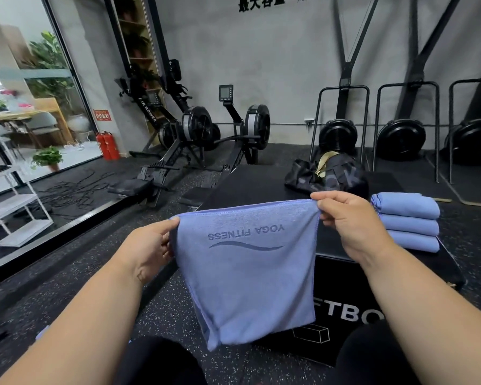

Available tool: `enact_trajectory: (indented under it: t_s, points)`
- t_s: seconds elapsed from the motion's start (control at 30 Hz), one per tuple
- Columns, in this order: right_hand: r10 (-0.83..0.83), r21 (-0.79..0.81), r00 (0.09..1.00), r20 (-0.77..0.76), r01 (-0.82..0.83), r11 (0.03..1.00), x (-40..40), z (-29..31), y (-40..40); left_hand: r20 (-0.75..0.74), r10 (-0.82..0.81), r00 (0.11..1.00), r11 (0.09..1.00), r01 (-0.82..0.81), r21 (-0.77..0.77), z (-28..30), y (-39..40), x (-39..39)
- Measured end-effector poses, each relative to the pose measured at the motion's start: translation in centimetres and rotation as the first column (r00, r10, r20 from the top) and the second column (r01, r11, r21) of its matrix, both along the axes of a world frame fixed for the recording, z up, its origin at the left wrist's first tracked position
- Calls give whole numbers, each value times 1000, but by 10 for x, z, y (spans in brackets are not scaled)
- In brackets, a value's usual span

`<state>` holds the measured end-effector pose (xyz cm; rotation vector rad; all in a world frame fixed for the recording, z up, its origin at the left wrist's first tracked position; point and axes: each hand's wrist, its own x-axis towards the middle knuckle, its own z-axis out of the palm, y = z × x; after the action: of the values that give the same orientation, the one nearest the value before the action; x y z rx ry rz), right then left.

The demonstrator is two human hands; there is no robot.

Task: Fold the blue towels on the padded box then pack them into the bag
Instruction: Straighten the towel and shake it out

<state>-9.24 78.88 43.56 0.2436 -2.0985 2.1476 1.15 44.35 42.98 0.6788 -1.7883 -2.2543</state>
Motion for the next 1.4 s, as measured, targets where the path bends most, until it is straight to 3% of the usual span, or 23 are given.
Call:
enact_trajectory:
  t_s: [0.13, 0.33, 0.63, 0.93, 1.1, 1.27, 1.4]
  points:
    - [59, -31, 998, 24, -58, 998, 14, -3, -13, -15, 64, 998, 996, -65, -57, -4, 20, -3]
    - [186, -62, 979, 83, -181, 981, 43, -4, -43, -59, -71, 996, 994, 66, -88, -1, 66, 4]
    - [229, 4, 961, 155, -232, 973, 71, -15, -74, -83, -268, 960, 952, 251, -176, -6, 108, 16]
    - [220, -57, 960, 176, -213, 975, 73, -19, -77, -101, -276, 956, 901, 221, -374, -16, 107, 19]
    - [312, -108, 928, 203, -296, 949, 75, -18, -79, -138, -244, 960, 907, 175, -382, -16, 111, 24]
    - [397, -226, 897, 195, -353, 908, 73, -16, -72, -196, -311, 930, 902, 223, -370, -14, 109, 30]
    - [454, -188, 876, 161, -425, 886, 71, -19, -73, -228, -277, 933, 904, 173, -392, -17, 105, 30]
